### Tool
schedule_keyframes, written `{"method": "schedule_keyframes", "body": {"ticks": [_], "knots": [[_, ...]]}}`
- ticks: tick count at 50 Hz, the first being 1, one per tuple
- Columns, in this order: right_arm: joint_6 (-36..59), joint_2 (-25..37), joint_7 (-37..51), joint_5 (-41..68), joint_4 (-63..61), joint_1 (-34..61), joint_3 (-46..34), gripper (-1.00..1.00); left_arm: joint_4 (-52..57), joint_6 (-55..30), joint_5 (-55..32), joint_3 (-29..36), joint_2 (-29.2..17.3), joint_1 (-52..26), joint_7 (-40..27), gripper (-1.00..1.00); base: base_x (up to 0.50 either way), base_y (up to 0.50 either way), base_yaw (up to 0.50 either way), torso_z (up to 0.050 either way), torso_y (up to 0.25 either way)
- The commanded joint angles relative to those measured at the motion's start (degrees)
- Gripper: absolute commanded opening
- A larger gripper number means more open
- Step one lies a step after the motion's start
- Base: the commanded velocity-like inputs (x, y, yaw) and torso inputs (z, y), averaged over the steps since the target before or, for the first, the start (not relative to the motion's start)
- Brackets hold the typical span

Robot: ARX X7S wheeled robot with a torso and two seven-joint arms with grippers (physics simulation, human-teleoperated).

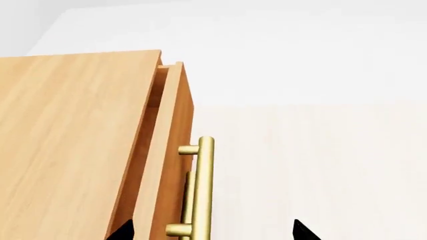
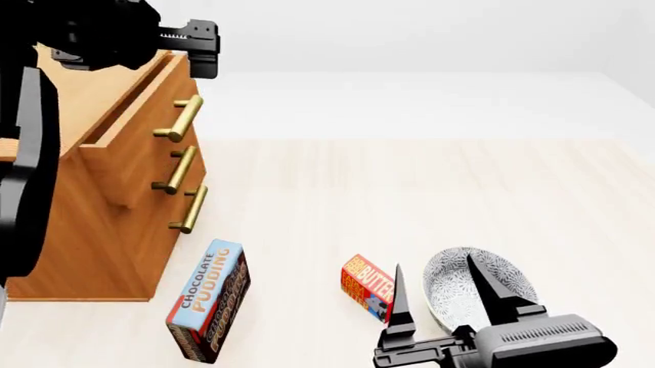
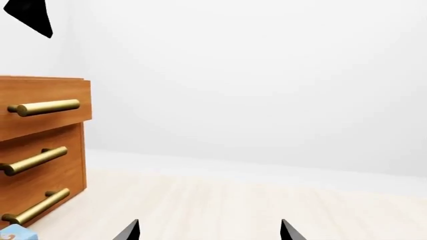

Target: Put the butter at the back in the top drawer of the cabinet and close it.

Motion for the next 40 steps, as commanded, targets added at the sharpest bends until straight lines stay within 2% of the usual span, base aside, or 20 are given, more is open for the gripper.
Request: {"method": "schedule_keyframes", "body": {"ticks": [1,11,24,31,40], "knots": [[0.1,0.3,0.2,0.2,-0.1,0.2,-0.2,1.0,-6.7,-0.9,0.7,2.1,1.1,-3.1,2.9,1.0,0.0,0.0,0.0,0.0,0.0],[0.2,0.6,0.4,0.5,-0.1,0.4,-0.2,1.0,-8.5,-0.6,1.7,4.1,1.7,-3.2,4.8,1.0,0.0,0.0,0.0,0.0,0.0],[-0.5,0.8,0.6,0.5,0.4,0.0,-0.5,1.0,-10.9,2.1,3.2,4.6,2.2,-2.0,3.3,1.0,0.0,0.0,0.0,0.0,0.0],[-0.7,1.0,0.7,0.6,0.5,-0.1,-0.6,1.0,-12.6,4.2,4.0,2.4,1.9,-1.8,0.6,1.0,0.0,0.0,0.0,0.0,0.0],[-0.6,1.0,0.9,0.5,0.7,0.2,-1.0,1.0,-12.7,5.5,5.4,0.2,1.9,-0.3,0.3,1.0,0.0,0.0,0.0,0.0,0.0]]}}
